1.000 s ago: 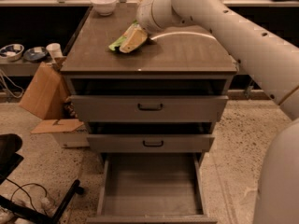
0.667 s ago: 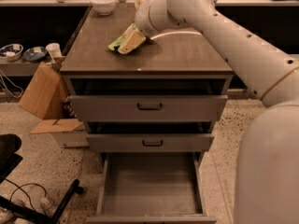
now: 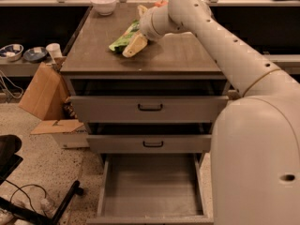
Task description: Place green rice chip bag into bottom drawer
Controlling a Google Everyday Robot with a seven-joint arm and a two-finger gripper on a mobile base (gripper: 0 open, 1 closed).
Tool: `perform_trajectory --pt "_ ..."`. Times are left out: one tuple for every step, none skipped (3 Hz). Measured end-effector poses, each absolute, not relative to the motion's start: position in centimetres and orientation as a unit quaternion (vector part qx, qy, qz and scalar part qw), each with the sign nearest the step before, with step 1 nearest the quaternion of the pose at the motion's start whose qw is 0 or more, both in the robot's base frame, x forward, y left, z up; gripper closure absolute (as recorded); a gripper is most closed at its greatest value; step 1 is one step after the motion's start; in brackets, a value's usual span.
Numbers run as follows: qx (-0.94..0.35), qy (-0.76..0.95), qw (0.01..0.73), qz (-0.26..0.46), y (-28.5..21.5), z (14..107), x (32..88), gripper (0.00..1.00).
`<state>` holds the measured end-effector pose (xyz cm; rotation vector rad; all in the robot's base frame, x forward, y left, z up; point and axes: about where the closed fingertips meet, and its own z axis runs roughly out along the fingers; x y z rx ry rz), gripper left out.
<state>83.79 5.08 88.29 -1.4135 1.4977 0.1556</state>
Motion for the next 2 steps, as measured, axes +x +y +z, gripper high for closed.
perform_trajectory --pt "-0.597 0.622 0.500 0.076 5.77 86.42 84.52 0.21" --pt "-0.597 0.622 0.500 0.077 5.79 86.32 84.58 0.45"
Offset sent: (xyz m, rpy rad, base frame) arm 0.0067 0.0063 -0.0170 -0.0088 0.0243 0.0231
